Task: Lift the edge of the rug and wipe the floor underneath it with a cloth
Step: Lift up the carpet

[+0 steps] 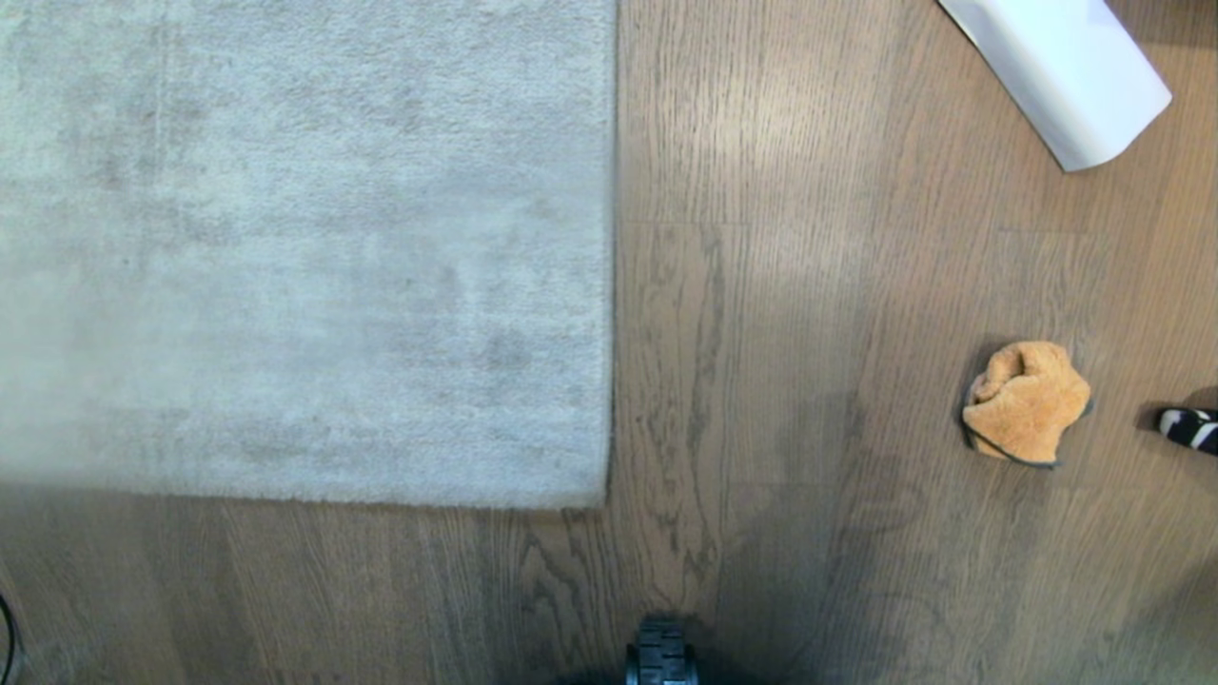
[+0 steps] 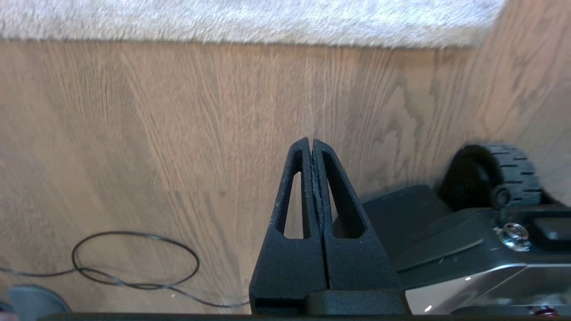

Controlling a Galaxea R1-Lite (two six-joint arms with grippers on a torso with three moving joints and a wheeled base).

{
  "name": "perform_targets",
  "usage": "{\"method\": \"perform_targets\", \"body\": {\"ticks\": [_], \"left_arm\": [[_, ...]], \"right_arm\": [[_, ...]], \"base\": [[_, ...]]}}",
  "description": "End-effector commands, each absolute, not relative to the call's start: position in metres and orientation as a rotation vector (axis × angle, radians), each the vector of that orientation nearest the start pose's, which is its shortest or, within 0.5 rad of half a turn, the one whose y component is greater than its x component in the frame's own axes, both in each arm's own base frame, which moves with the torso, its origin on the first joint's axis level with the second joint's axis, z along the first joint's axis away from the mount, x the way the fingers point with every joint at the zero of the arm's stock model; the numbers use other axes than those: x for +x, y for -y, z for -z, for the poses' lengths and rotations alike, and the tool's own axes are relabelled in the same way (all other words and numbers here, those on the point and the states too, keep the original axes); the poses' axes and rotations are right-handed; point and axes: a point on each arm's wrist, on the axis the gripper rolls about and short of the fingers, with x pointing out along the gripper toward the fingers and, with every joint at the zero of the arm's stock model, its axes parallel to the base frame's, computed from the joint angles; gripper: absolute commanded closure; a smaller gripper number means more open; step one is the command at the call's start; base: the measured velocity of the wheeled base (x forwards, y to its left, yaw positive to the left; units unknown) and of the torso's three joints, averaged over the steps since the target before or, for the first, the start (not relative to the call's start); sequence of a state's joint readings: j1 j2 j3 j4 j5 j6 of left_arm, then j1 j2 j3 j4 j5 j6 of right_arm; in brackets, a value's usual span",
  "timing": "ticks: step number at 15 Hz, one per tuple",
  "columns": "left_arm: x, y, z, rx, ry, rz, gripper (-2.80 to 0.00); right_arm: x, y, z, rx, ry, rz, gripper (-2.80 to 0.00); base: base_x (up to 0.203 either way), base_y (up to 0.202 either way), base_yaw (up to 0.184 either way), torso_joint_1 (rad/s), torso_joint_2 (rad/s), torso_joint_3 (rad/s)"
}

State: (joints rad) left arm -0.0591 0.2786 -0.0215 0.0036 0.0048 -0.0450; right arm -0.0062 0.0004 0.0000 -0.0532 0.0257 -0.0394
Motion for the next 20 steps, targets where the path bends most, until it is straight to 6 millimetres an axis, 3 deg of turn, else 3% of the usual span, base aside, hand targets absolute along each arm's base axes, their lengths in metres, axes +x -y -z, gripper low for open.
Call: {"method": "perform_targets", "body": {"ticks": [1, 9, 15, 20], "left_arm": [[0.004, 0.000, -0.093, -0.038, -0.287, 0.058, 0.00], [0.041, 0.004, -0.125, -0.048, -0.341, 0.112, 0.00], [0.085, 0.014, -0.125, -0.151, -0.437, 0.279, 0.00], [0.129, 0.031, -0.113, -0.213, -0.547, 0.440, 0.00]], "right_arm": [[-0.023, -0.001, -0.081, -0.041, 0.054, -0.019, 0.00], [-0.023, -0.001, -0.081, -0.041, 0.054, -0.019, 0.00], [-0.023, -0.001, -0.081, -0.041, 0.054, -0.019, 0.00], [-0.023, -0.001, -0.081, -0.041, 0.054, -0.019, 0.00]], "base": [[0.000, 0.000, 0.000, 0.000, 0.00, 0.000], [0.000, 0.000, 0.000, 0.000, 0.00, 0.000], [0.000, 0.000, 0.000, 0.000, 0.00, 0.000], [0.000, 0.000, 0.000, 0.000, 0.00, 0.000]]}}
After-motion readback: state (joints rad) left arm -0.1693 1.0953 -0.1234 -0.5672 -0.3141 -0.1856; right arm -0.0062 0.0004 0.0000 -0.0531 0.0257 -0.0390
